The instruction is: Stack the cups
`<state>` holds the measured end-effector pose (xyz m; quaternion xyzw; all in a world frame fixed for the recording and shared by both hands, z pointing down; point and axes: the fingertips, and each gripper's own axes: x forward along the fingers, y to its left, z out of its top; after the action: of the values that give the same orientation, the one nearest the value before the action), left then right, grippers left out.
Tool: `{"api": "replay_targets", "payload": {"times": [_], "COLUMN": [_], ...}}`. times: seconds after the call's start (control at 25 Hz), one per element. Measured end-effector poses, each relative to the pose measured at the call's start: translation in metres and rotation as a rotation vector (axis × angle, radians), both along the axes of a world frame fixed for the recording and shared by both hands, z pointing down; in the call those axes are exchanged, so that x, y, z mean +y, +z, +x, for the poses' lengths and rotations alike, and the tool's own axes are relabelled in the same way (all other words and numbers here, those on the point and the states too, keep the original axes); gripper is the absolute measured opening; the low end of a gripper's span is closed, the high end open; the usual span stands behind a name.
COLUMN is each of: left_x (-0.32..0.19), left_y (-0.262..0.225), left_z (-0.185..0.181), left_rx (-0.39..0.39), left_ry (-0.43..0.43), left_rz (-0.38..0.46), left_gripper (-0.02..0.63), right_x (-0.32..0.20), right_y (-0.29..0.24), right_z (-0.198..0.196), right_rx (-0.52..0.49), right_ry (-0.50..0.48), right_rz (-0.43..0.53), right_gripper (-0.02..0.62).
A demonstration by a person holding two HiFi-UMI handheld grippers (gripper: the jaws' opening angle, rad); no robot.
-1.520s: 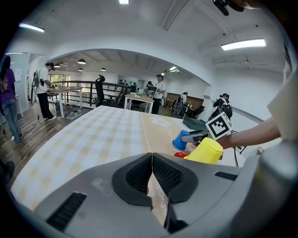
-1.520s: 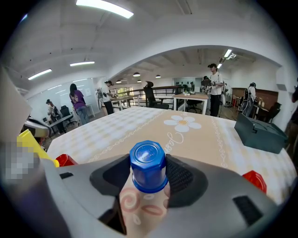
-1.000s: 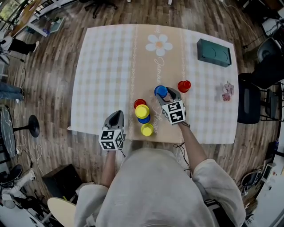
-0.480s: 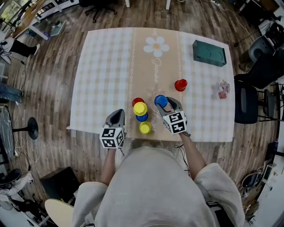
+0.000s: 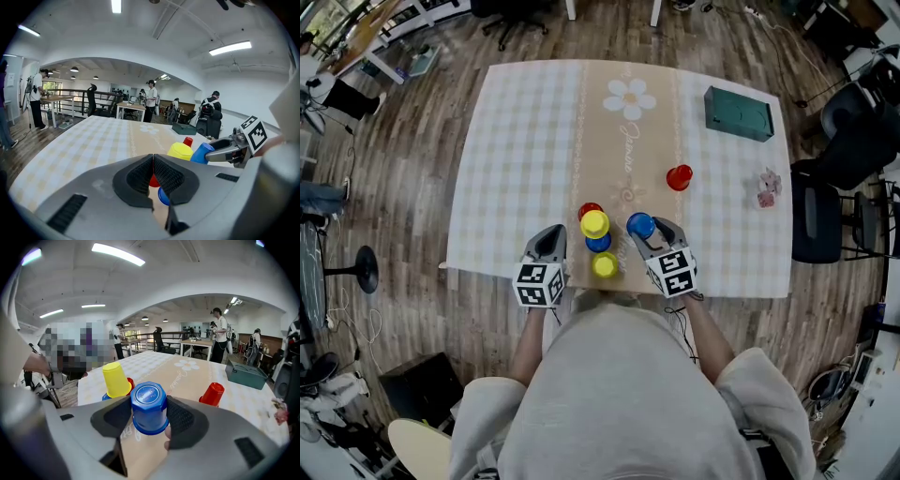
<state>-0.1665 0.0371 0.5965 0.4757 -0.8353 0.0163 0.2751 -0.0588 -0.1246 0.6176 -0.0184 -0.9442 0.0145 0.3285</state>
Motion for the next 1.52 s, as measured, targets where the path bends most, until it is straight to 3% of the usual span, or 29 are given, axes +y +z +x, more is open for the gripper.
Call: {"api": "replay_targets", "payload": {"times": [0.72,1.52], "left_x": [0.001,0.047], "left_y": [-0.011,-0.016], "left_z": [0.021,0.019], "left_rx": [-0.032,-0.045], "left_ry": [-0.022,-0.136], "left_rz": [0.033,0.038], "left_gripper": [0.014,0.014], "right_x": [0.033,0.102], "right_y": [-0.015,-0.017], "right_z": [0.027,0.007], "right_rx": [-0.013,-0.003], "right_ry": [-0.079,-0.271], "right_rz": [0.001,-0.009], "right_gripper": [0.235,0.235]}}
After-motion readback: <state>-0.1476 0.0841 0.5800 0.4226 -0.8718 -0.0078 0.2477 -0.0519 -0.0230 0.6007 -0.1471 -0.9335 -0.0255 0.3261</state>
